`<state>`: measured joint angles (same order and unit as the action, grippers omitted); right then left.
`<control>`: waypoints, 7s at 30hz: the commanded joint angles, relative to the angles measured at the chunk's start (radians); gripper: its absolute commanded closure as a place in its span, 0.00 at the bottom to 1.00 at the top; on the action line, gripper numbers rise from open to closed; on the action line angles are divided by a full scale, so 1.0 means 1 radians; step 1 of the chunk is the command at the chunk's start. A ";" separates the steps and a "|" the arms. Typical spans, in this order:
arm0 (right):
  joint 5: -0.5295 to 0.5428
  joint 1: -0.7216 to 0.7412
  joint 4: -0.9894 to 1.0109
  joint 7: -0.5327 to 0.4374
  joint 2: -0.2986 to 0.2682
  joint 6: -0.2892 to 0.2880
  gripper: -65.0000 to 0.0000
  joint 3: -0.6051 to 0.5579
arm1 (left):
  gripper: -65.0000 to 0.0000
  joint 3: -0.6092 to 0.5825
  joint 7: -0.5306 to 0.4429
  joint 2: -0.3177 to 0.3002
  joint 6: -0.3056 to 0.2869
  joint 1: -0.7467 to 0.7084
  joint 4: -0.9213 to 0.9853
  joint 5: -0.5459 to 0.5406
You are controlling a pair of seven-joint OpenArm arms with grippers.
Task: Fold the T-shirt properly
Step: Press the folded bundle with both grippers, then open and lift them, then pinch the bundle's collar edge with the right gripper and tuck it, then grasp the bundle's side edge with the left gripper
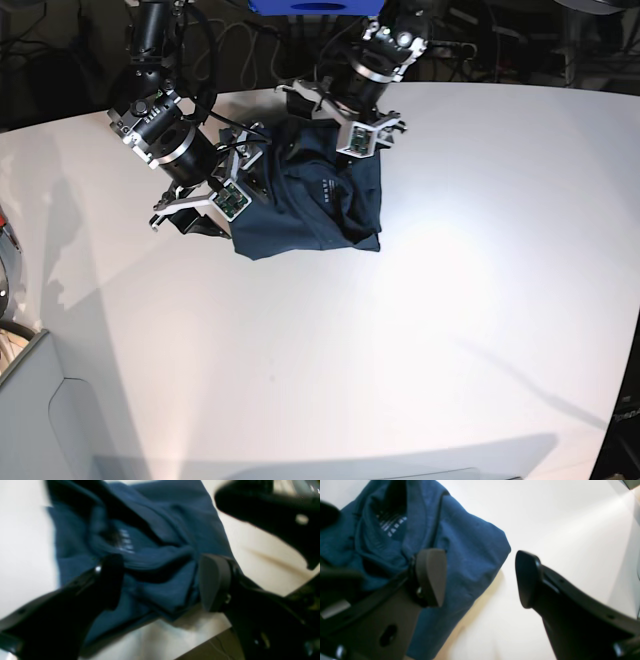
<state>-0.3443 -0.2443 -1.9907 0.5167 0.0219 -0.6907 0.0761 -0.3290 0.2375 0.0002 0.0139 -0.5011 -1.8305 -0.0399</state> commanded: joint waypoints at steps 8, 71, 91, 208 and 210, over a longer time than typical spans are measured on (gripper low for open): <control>0.015 0.004 -0.015 -0.019 -0.001 -0.007 0.36 0.003 | 0.31 -0.060 -0.028 0.007 -0.004 0.075 0.016 -0.002; 0.015 -0.094 -0.054 -0.025 -0.020 -0.007 0.37 -0.126 | 0.48 0.244 -0.037 -0.111 -0.004 -0.152 -0.209 -0.005; 0.012 -0.083 0.141 -0.019 -0.018 -0.007 0.36 -0.353 | 0.47 0.687 -0.028 -0.122 -0.013 -0.120 -0.108 -0.286; 0.014 0.119 0.069 -0.019 -0.013 -0.007 0.26 0.147 | 0.76 0.222 -0.028 -0.091 -0.013 0.203 0.305 -0.423; 0.015 0.132 0.044 -0.017 -0.013 -0.007 0.26 0.184 | 0.93 0.222 -0.016 -0.091 -0.013 0.212 0.306 -0.423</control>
<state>-0.3401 -0.1280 -1.9240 0.5224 0.0109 -0.6907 0.2573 -0.1047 0.2035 -0.0917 -0.0048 -0.2916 -1.5181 -0.4675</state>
